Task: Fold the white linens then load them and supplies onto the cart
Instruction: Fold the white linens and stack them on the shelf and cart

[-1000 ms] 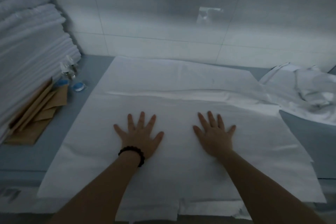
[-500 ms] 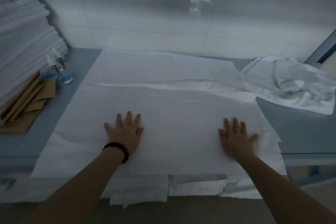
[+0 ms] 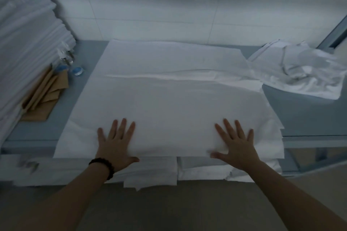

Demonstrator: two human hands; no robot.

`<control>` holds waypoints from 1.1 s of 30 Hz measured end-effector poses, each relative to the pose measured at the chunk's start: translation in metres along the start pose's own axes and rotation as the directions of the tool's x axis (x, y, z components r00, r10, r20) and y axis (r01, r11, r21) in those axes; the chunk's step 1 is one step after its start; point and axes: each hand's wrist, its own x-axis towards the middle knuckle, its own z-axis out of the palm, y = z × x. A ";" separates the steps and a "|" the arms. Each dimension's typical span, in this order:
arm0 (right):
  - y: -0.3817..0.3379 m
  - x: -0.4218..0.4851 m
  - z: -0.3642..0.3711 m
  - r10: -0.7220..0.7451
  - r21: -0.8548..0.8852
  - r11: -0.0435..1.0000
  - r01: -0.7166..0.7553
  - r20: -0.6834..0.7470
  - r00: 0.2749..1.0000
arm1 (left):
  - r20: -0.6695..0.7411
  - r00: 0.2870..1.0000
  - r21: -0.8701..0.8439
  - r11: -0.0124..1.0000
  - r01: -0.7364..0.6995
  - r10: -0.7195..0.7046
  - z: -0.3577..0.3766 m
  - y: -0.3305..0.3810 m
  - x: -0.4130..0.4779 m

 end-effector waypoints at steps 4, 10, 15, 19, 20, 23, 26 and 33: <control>-0.006 -0.010 0.001 0.002 -0.083 0.997 -0.008 -0.064 0.998 | -0.051 0.998 0.088 0.996 0.028 -0.023 -0.002 0.005 -0.009; -0.016 -0.020 0.007 0.106 -0.096 0.987 -0.126 -0.188 0.976 | -0.103 0.995 0.075 0.997 0.015 -0.007 -0.006 0.001 -0.021; -0.017 -0.031 0.009 0.060 -0.028 0.997 -0.079 -0.410 0.910 | -0.248 0.968 0.012 0.999 -0.033 0.035 -0.013 -0.002 -0.032; -0.016 -0.035 -0.004 0.067 0.043 0.998 -0.053 -0.457 0.887 | -0.288 0.956 0.032 0.999 -0.042 0.050 -0.017 -0.005 -0.037; -0.015 -0.036 -0.007 0.062 0.046 0.998 -0.046 -0.458 0.887 | -0.273 0.961 0.017 0.999 -0.031 0.035 -0.018 -0.006 -0.039; -0.013 -0.039 -0.014 0.061 0.066 0.997 -0.036 -0.438 0.897 | -0.193 0.981 -0.001 1.000 -0.001 0.001 -0.021 -0.007 -0.044; -0.010 -0.049 -0.019 0.046 0.068 0.998 -0.018 -0.438 0.898 | -0.206 0.978 0.017 0.999 -0.028 0.031 -0.029 -0.006 -0.056; -0.007 -0.087 -0.038 0.008 0.046 0.999 0.022 -0.573 0.819 | -0.469 0.876 0.053 0.994 -0.100 0.113 -0.048 -0.013 -0.095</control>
